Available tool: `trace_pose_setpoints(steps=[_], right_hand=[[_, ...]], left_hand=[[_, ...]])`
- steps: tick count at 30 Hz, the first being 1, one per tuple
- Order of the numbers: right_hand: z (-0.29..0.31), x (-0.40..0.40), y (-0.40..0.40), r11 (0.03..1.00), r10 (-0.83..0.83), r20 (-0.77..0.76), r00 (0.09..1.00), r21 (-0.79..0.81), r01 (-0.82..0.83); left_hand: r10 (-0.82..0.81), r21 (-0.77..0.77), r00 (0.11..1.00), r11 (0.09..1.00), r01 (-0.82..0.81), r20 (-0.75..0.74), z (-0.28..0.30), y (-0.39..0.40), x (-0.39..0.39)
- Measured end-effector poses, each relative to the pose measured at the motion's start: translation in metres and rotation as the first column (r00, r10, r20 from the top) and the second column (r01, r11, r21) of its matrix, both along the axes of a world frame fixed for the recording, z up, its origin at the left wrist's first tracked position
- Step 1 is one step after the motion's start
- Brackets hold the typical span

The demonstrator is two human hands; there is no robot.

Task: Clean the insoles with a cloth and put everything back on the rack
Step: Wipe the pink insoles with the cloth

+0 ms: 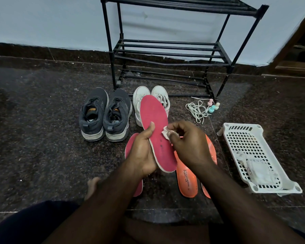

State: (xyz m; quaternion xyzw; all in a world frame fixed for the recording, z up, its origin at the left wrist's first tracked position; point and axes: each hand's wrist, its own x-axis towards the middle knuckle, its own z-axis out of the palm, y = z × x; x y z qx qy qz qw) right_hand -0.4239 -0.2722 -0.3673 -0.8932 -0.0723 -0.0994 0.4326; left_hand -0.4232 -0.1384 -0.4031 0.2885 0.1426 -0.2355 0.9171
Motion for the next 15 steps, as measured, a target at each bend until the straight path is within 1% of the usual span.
trace_pose_setpoints(steps=[2, 3, 5, 6, 8, 10, 12, 15], right_hand=[[0.000, -0.001, 0.000, 1.000, 0.004, 0.012, 1.000, -0.026, -0.004], [0.000, -0.002, 0.001, 0.997, 0.023, 0.024, 0.999, -0.071, -0.021], [0.000, -0.003, 0.002, 0.973, 0.080, 0.104, 0.991, -0.225, -0.055], [0.000, -0.002, 0.002, 0.960, 0.100, 0.137, 0.985, -0.273, -0.059], [0.003, 0.000, 0.005, 0.954, 0.111, 0.152, 0.982, -0.294, -0.063], [0.002, 0.001, 0.008, 0.930, 0.131, 0.110, 0.985, -0.357, -0.083], [0.000, -0.002, 0.013, 0.882, 0.172, 0.024, 0.985, -0.449, -0.143], [0.001, -0.009, 0.018, 0.829, 0.220, -0.095, 0.971, -0.506, -0.237]], left_hand=[[0.005, 0.026, 1.000, 1.000, -0.005, -0.020, 0.001, -0.005, -0.004], [0.014, 0.033, 0.999, 0.999, -0.013, -0.036, 0.001, -0.007, -0.005], [0.050, 0.066, 0.998, 0.997, -0.047, -0.047, 0.000, -0.009, -0.005], [0.072, 0.093, 0.997, 0.993, -0.068, -0.042, -0.001, -0.009, -0.004], [0.084, 0.117, 0.996, 0.990, -0.080, -0.030, -0.002, -0.011, -0.004], [0.082, 0.119, 0.996, 0.990, -0.077, -0.040, -0.003, -0.012, -0.003], [0.082, 0.110, 0.995, 0.991, -0.076, -0.052, -0.007, -0.011, -0.002], [0.078, 0.098, 0.994, 0.993, -0.071, -0.072, -0.008, -0.008, 0.000]])
